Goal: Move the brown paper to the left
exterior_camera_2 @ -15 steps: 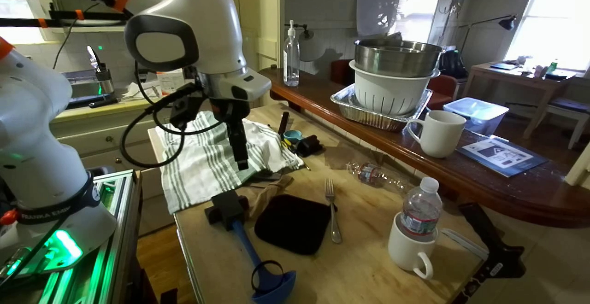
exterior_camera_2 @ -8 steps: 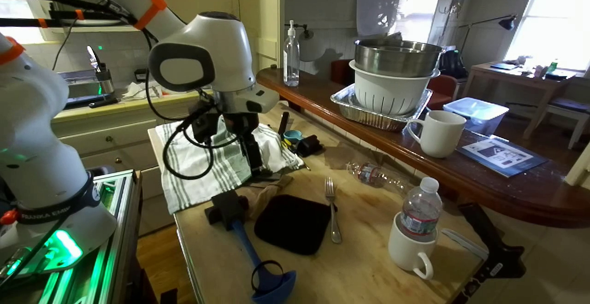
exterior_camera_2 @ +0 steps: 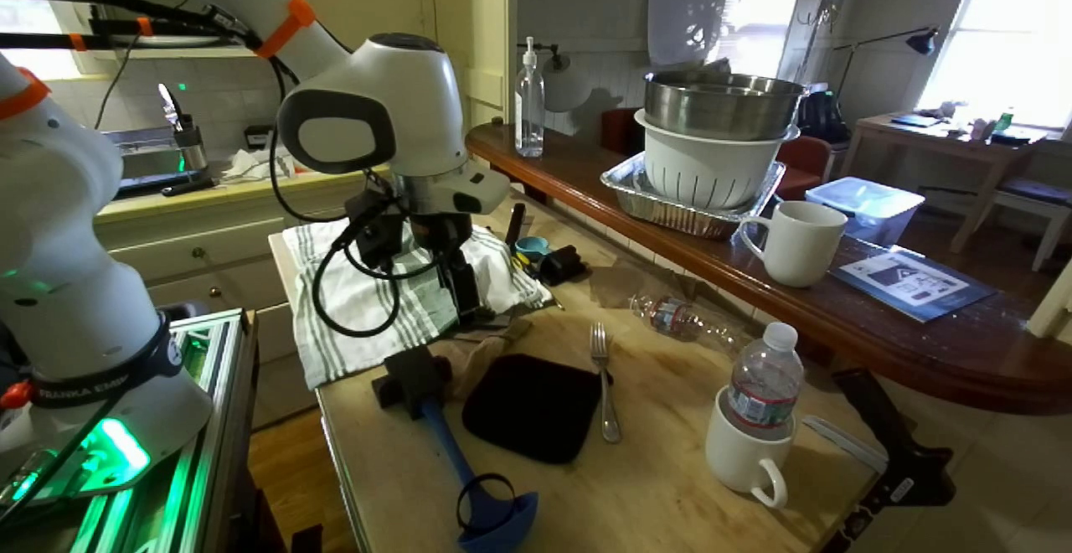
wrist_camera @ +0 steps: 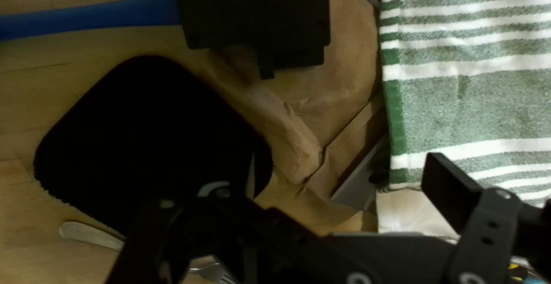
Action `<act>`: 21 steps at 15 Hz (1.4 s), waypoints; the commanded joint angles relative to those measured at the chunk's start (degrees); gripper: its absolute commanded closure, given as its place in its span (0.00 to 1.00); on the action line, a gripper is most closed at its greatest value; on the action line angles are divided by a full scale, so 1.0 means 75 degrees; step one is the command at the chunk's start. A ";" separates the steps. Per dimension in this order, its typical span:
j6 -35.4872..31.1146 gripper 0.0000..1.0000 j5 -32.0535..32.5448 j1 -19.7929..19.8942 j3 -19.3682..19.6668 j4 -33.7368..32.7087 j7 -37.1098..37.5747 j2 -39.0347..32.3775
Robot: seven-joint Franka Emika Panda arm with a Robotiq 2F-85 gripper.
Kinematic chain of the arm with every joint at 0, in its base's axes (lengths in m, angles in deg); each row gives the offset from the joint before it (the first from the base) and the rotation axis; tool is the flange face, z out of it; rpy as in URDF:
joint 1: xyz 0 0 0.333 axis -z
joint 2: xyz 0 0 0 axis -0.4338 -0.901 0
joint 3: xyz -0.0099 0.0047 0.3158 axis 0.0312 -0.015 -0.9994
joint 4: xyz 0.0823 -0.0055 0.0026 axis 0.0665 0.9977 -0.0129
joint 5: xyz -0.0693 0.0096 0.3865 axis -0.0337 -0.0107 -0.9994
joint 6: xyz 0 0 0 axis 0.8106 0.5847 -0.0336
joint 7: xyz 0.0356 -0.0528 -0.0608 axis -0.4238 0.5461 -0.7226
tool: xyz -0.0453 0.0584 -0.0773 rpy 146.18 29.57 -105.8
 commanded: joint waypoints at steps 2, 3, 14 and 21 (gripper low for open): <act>-0.0455 0.02 -0.0605 -0.0160 0.0057 -0.0003 -0.0301 -0.0438; -0.0541 0.03 -0.0680 -0.0160 0.0038 -0.0003 -0.0327 -0.0518; -0.1952 0.44 -0.1592 -0.0356 -0.0016 -0.0010 -0.1294 -0.1748; -0.2386 0.26 -0.2292 -0.0515 -0.0348 -0.0199 -0.1706 -0.2473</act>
